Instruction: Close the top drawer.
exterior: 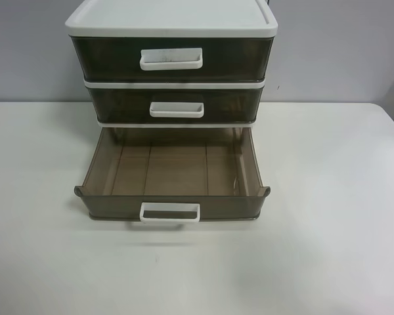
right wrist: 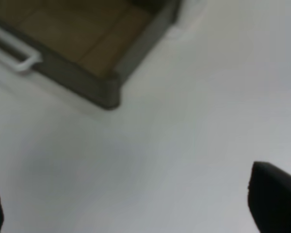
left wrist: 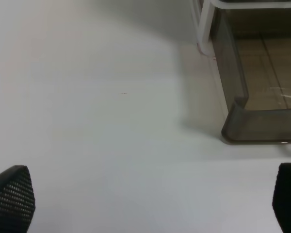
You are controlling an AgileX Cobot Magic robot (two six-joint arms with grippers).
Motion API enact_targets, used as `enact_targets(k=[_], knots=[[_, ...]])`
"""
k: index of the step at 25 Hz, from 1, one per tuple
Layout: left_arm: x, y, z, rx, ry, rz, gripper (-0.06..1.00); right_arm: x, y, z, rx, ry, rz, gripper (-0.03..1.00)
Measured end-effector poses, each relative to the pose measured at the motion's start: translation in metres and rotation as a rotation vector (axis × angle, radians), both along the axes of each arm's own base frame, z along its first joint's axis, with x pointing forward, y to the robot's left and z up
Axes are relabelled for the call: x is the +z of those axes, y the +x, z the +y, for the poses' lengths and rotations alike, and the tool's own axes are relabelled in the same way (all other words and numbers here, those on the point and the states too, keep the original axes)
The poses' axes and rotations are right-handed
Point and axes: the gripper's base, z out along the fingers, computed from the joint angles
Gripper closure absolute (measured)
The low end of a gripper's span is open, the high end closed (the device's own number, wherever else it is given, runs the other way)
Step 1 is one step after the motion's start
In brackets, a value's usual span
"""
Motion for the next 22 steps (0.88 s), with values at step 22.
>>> enact_targets(k=[22], knots=[[0.000,0.000,0.000,0.001,0.001,0.000,-0.05,-0.032,-0.021,-0.007,-0.494,0.064,-0.135,-0.03]])
